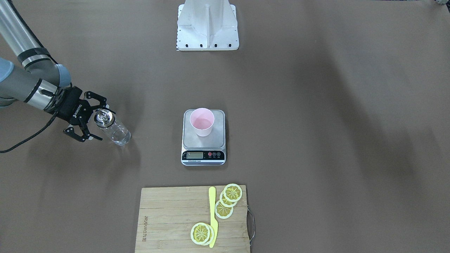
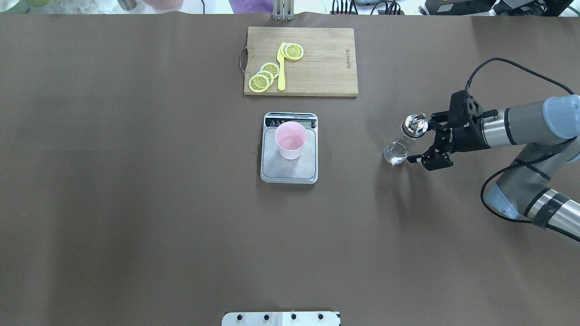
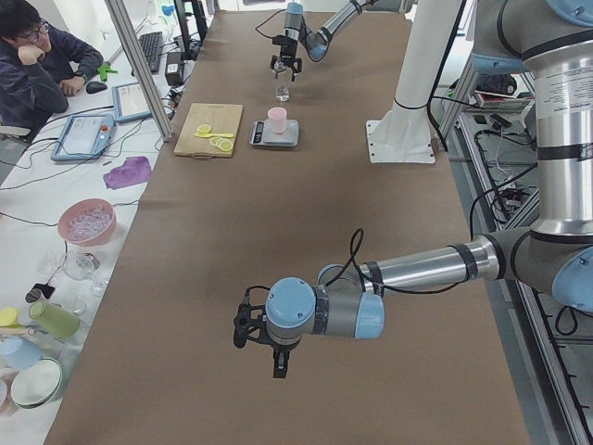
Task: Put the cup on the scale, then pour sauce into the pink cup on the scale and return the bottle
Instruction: 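Open the right gripper and withdraw it away from the sauce bottle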
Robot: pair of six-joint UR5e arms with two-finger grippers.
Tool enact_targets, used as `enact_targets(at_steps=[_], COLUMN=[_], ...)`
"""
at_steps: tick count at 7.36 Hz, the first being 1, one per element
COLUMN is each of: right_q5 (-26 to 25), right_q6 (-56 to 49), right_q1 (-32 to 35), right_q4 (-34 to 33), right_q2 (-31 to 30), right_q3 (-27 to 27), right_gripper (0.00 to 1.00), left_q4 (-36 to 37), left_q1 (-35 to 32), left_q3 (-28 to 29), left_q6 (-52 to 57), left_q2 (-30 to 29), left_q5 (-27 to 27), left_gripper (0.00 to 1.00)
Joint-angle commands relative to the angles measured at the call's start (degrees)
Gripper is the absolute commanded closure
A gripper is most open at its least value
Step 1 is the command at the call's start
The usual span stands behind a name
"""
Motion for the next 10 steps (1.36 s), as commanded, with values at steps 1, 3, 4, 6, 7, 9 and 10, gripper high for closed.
enact_targets(at_steps=[1,3,4,6,7,9,10], right_q5=[0.4,0.6,0.9,1.5,1.4,1.4,1.3], right_q6=[0.1,0.1,0.1,4.9,10.5,19.6,20.4], right_q1=[0.2,1.2,2.2,4.9,5.9,9.6,11.7], right_q4=[0.3,0.3,0.3,0.2,-0.4,-4.6,-11.2], right_q2=[-0.8,-1.5,-2.1,-2.7,-2.4,-2.3,-1.7], right_q3=[0.4,0.6,0.8,0.8,0.8,0.2,0.5], right_gripper=[0.01,0.01,0.01,0.01,0.01,0.02,0.02], left_q4=[0.0,0.0,0.0,0.0,0.0,0.0,0.0], left_q1=[0.0,0.0,0.0,0.0,0.0,0.0,0.0], left_q3=[0.0,-0.1,-0.1,-0.1,-0.1,-0.4,-0.6], left_q6=[-0.1,0.0,0.0,-0.1,-0.1,-0.2,-0.3], left_q2=[0.0,0.1,0.1,0.2,0.1,0.0,-0.1], left_q5=[0.0,0.0,0.0,0.0,0.0,0.1,0.1], left_gripper=[0.02,0.02,0.02,0.02,0.02,0.02,0.02])
